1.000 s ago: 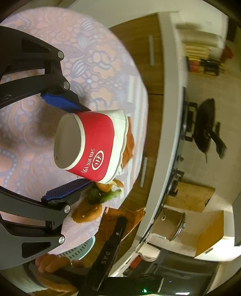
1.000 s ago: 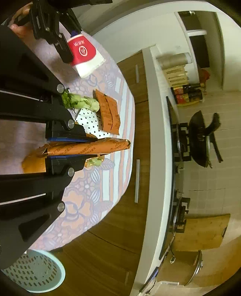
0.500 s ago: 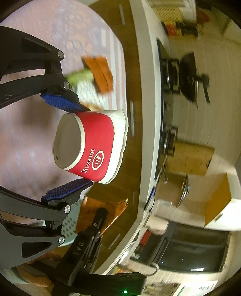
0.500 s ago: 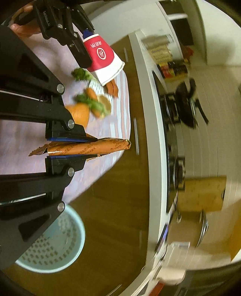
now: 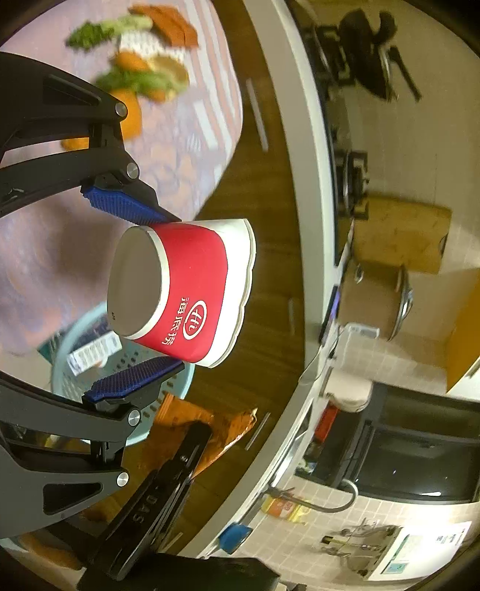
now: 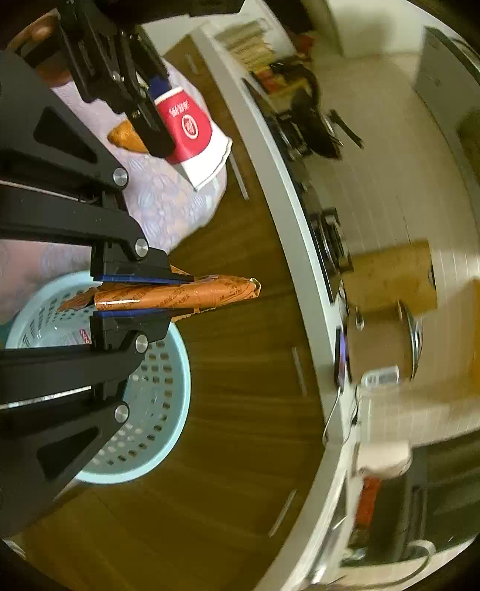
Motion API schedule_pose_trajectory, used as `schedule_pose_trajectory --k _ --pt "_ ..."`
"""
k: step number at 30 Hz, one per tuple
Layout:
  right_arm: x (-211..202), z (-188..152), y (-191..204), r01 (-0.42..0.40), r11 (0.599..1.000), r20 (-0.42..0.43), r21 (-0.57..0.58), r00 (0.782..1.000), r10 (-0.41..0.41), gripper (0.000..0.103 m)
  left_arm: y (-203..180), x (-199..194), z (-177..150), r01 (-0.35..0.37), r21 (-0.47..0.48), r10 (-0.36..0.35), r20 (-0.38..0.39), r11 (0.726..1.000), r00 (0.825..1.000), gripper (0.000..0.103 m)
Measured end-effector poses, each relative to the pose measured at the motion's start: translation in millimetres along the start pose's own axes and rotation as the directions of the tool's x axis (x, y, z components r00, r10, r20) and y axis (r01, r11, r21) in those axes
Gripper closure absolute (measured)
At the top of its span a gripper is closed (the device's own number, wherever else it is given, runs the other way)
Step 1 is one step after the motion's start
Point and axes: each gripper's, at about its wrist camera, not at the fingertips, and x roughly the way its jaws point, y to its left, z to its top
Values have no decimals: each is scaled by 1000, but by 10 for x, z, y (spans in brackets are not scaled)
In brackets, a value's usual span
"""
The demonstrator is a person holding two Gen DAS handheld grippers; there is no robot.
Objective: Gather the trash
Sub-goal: 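Carry cup and wrapper over the blue basket and open both tools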
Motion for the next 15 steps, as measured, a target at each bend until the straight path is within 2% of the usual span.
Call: schedule_pose_trajectory --k 5,9,11,12,15 --pt "129 -121 -285 79 997 -45 27 996 -77 95 -192 440 -12 39 -10 -40 -63 999 997 36" --pt "338 -296 -585 138 987 -132 85 983 -126 95 -306 773 -108 57 -9 -58 -131 998 990 35" --pt "479 -382 -710 167 980 -182 108 972 -146 95 -359 962 -177 76 -5 -76 -182 997 980 35" --pt "532 -429 -770 188 975 -202 119 966 -161 92 -385 1048 -210 80 -2 -79 -206 997 975 34" --pt "613 -496 -882 208 966 -232 151 958 -170 73 -421 1185 -267 70 10 -65 -245 998 967 33"
